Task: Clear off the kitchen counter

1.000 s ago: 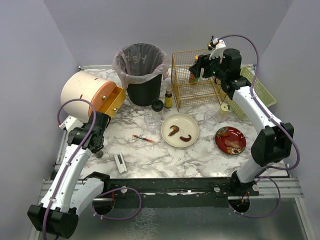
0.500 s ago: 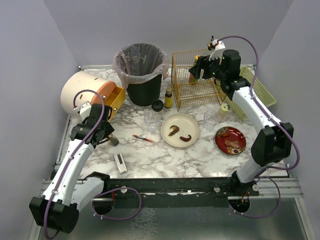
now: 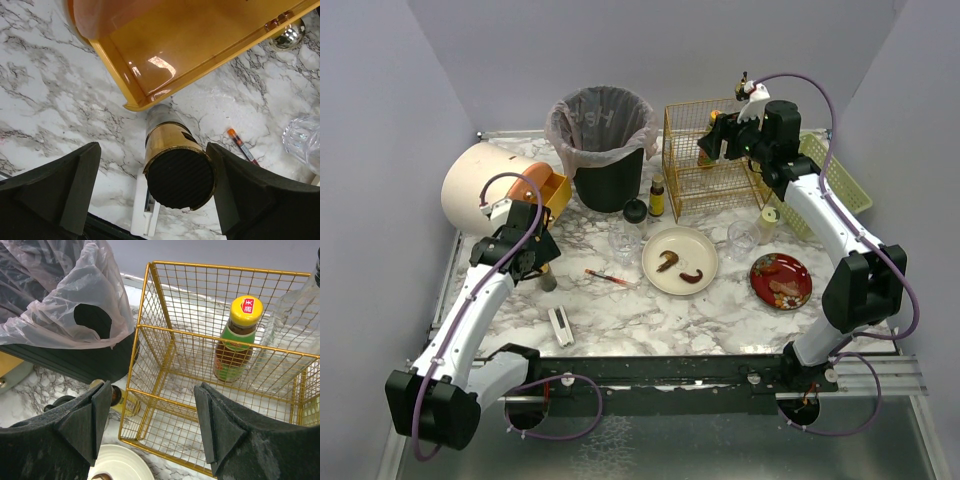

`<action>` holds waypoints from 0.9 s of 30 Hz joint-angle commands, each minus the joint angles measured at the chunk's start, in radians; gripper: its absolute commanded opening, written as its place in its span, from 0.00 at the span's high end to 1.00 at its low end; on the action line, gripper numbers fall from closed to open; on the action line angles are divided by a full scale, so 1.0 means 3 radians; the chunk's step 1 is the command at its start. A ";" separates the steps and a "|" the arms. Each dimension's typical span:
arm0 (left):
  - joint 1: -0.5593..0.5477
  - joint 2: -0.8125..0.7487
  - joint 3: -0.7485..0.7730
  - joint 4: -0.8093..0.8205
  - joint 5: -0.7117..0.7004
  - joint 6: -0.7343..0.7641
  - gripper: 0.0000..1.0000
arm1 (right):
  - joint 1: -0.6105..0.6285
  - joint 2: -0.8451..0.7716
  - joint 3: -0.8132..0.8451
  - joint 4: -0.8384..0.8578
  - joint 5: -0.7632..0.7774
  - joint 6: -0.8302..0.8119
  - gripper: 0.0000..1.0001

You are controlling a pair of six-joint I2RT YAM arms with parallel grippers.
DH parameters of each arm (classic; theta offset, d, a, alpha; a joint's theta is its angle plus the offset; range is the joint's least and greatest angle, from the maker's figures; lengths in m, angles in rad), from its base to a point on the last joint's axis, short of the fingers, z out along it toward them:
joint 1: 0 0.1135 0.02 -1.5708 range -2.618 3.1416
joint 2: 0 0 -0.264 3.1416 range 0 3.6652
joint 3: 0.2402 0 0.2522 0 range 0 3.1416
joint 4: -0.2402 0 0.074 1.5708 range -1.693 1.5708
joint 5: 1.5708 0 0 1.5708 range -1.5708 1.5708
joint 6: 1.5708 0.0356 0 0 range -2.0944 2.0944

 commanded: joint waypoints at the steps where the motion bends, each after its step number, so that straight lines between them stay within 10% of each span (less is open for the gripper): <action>1: 0.0016 0.0042 0.0147 0.0086 -0.0058 0.0141 0.08 | -0.0010 -0.0068 -0.0057 -0.0033 0.0009 -0.0039 0.26; 27: 0.0012 -0.0009 0.0205 0.0216 0.0510 0.0440 0.49 | -0.0011 -0.0388 -0.0265 -0.0156 0.0027 -0.0029 0.26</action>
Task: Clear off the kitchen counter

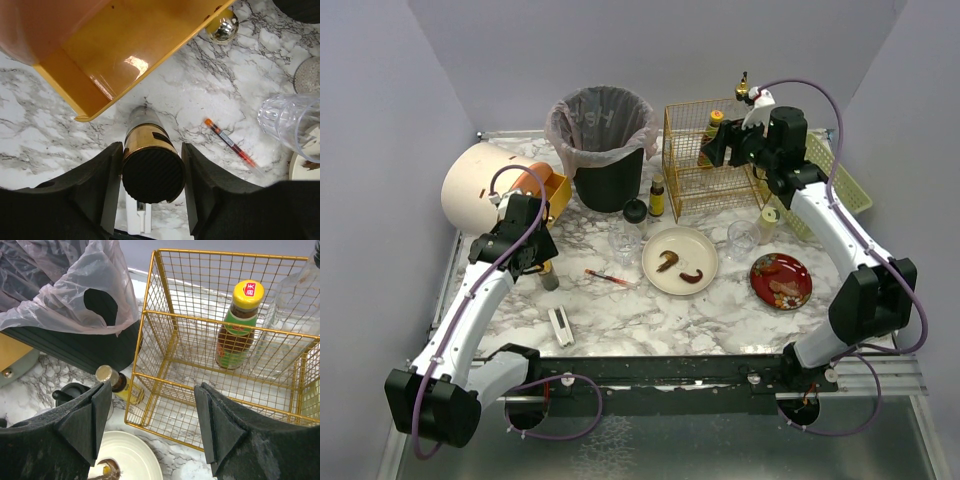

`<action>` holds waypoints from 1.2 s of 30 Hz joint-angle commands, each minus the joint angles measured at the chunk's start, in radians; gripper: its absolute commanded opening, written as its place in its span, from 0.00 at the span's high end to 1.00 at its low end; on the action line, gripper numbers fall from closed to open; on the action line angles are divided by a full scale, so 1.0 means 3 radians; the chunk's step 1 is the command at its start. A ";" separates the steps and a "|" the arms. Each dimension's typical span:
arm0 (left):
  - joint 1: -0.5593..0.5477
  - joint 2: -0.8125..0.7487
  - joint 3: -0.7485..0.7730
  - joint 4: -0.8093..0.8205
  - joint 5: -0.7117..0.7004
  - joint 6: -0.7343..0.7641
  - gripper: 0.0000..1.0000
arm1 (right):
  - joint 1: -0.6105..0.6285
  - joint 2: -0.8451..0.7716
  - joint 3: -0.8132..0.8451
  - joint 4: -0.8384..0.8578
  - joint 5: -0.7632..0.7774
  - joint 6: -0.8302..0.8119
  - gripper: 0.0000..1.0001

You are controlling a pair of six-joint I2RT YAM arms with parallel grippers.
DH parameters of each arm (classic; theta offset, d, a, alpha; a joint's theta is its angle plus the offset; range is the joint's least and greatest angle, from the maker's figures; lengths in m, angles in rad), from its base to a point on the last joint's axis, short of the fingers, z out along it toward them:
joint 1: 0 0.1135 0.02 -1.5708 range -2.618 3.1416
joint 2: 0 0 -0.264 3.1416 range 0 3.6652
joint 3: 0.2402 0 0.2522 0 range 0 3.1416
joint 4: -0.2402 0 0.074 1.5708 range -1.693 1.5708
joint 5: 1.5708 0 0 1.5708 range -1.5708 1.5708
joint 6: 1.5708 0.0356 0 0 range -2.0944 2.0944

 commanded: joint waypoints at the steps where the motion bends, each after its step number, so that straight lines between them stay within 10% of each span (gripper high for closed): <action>1: 0.0012 -0.0066 0.0084 0.0043 0.0166 0.0127 0.51 | -0.0013 -0.0136 -0.0069 -0.0067 0.0026 -0.0024 0.26; 12: -0.0184 0.0105 0.0522 -0.0236 0.0451 0.0239 0.59 | -0.0012 -0.0422 -0.0133 -0.0283 0.0039 0.0029 0.26; 36: -0.2657 0.1056 0.1042 -0.0181 -0.0062 -0.0701 0.56 | -0.0009 -0.0788 -0.0251 -0.0694 0.0319 0.0260 0.26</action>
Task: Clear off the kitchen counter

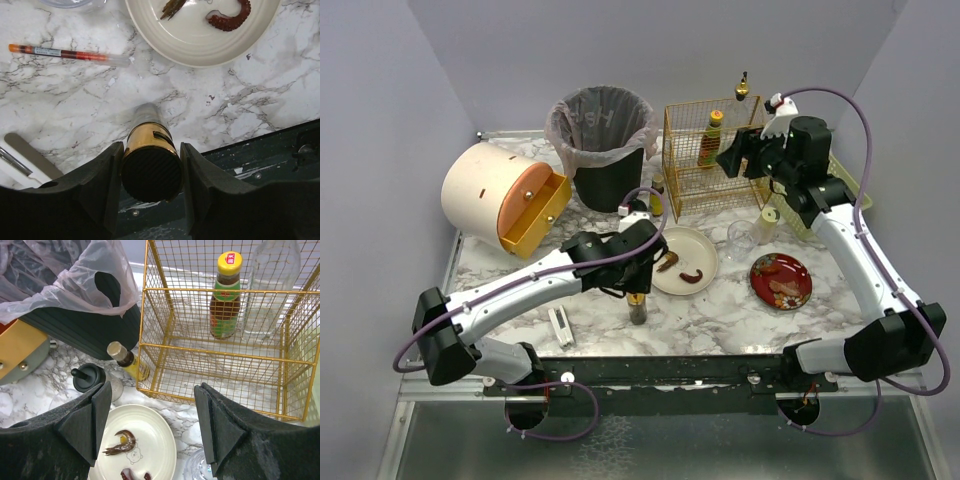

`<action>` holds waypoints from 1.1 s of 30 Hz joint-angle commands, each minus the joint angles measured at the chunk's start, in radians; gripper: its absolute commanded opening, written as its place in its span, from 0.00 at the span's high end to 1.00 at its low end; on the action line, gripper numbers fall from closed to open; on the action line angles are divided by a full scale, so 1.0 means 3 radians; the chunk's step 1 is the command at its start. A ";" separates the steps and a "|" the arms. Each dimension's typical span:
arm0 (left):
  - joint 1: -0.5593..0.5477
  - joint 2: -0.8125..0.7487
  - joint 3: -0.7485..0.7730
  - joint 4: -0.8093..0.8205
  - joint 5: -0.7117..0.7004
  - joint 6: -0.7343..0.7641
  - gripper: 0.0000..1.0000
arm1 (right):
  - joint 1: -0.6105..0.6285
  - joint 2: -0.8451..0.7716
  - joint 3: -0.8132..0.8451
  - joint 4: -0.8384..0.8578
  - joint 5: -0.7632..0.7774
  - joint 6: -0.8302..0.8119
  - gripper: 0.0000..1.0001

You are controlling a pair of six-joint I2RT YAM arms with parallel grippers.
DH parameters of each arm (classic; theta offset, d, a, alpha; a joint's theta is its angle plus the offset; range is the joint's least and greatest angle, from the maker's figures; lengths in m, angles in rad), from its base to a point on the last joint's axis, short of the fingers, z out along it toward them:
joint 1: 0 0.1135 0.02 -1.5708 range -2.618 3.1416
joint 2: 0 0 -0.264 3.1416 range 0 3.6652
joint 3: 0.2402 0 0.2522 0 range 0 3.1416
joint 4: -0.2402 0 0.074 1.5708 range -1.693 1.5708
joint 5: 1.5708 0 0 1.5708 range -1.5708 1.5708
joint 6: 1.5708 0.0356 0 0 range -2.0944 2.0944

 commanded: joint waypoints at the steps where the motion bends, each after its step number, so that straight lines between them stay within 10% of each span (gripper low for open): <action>1: -0.0130 0.0140 0.0131 0.0197 -0.0247 -0.0063 0.55 | -0.0012 -0.0104 -0.0063 -0.0087 0.0064 0.0104 0.26; 21: -0.0110 0.0002 0.0030 0.0568 -0.0403 0.0327 0.02 | -0.0010 -0.0272 -0.0275 -0.0081 -0.0166 0.0099 0.26; 33: 0.0995 0.0042 0.0504 0.1065 0.0056 0.1041 0.01 | 0.0174 -0.0510 -0.0483 -0.0184 -0.0360 0.0033 0.26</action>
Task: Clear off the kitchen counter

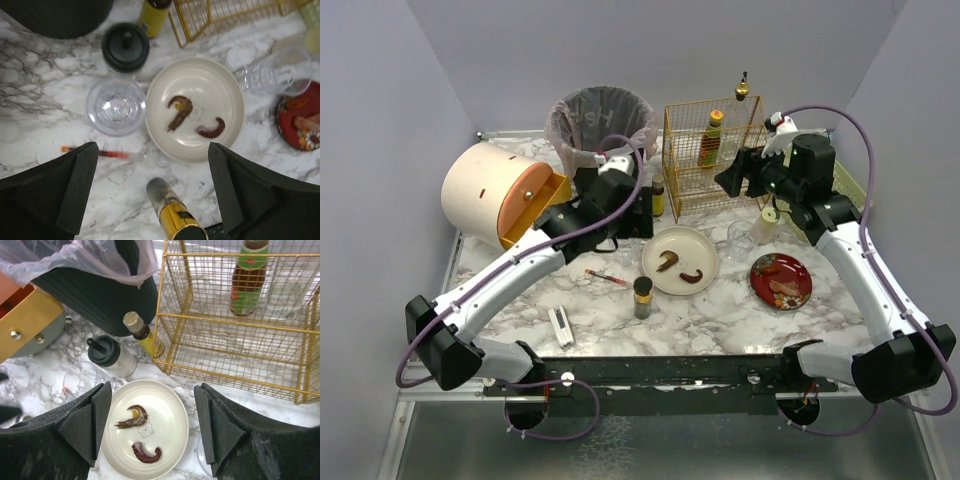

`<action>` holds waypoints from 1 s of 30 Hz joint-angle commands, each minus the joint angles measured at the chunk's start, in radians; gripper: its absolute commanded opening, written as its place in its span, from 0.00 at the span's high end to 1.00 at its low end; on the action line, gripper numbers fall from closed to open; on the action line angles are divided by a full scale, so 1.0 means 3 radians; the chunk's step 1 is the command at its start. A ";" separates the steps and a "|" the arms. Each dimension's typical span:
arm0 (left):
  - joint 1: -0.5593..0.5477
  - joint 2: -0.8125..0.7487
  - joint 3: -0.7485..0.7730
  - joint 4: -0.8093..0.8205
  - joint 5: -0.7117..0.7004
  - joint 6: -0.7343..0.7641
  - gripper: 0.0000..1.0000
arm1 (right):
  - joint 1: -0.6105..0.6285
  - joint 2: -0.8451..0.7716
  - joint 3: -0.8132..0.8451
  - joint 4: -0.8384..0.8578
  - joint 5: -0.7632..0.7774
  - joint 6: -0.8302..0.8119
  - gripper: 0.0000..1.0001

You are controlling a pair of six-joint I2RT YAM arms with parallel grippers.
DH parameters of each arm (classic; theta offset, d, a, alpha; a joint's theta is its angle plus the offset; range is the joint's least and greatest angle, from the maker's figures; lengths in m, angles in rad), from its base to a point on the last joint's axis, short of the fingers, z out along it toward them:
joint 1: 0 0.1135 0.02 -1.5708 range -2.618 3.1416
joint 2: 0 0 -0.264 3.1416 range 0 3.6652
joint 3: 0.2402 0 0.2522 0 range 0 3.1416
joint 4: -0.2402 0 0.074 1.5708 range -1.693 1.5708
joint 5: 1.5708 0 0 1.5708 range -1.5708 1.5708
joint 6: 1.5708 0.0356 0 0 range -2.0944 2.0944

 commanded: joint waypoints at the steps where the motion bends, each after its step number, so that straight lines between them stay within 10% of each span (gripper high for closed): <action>1: 0.0550 -0.0004 0.0231 0.0325 0.0271 0.0416 0.01 | 0.0237 -0.0174 -0.0144 -0.0070 -0.0092 0.0002 0.26; 12: 0.1448 0.0249 0.0583 0.0604 0.0893 0.0761 0.01 | 0.1954 -0.0209 -0.0335 -0.0165 0.0591 -0.0039 0.14; 30: 0.1831 -0.0036 0.0119 0.0881 0.1488 0.0616 0.01 | 0.3054 0.0458 -0.0407 -0.0146 0.1543 0.0254 0.04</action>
